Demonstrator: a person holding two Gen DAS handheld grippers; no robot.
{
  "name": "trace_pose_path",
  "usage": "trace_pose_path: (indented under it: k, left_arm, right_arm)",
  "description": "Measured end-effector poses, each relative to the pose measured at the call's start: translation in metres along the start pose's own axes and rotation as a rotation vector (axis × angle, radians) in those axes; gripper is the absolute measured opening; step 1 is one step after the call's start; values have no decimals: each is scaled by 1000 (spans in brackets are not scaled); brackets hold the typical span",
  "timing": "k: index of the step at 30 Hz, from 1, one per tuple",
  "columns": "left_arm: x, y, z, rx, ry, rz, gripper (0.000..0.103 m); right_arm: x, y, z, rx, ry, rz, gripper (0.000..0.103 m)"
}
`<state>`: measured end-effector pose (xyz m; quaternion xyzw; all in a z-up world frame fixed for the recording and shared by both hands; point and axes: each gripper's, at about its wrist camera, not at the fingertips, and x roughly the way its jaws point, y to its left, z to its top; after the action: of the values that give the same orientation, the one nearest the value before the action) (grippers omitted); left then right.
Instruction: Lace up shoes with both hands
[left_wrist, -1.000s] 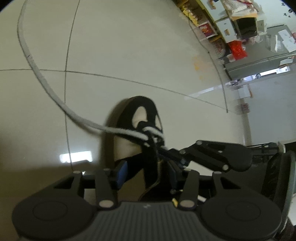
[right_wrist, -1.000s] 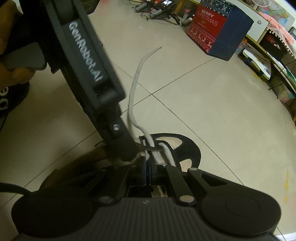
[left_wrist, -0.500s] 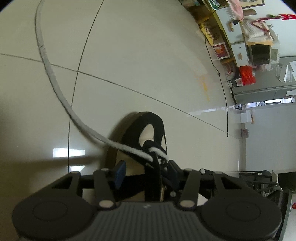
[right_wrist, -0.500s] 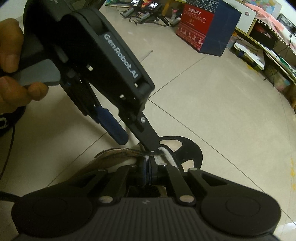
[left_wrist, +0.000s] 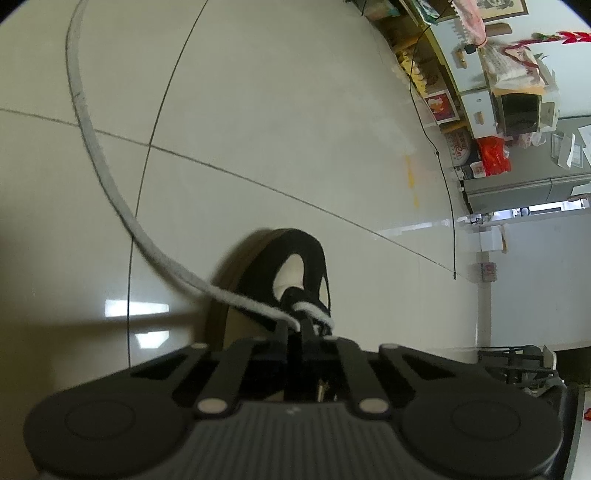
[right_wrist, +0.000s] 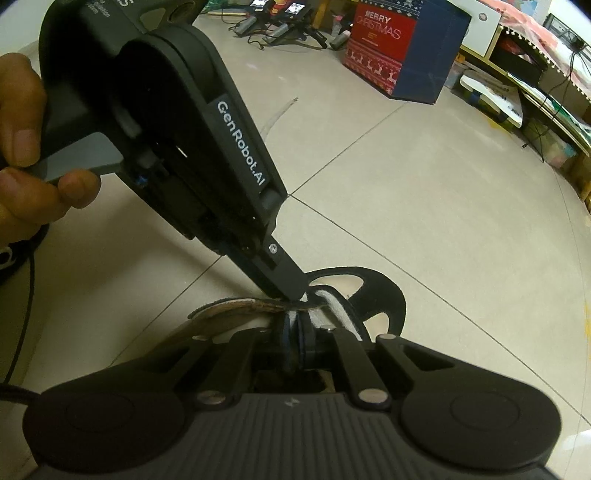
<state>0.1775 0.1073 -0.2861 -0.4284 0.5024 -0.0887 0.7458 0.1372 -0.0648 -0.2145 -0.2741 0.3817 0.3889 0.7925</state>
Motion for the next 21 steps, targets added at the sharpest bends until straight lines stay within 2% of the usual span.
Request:
trace_pose_path:
  k: [1, 2, 3, 16, 21]
  left_arm:
    - [0, -1, 0, 6, 1, 1, 5]
    - [0, -1, 1, 10, -1, 3, 5]
    - [0, -2, 1, 13, -4, 6, 4]
    - [-15, -18, 4, 146, -54, 123, 4]
    - [-26, -4, 11, 137, -68, 173, 4]
  right_arm:
    - [0, 0, 0, 3, 0, 1, 12]
    - [0, 0, -1, 5, 1, 2, 23]
    - [0, 0, -1, 6, 1, 2, 29]
    - [-1, -1, -6, 5, -17, -34, 31]
    - [-3, 0, -9, 7, -28, -46, 31]
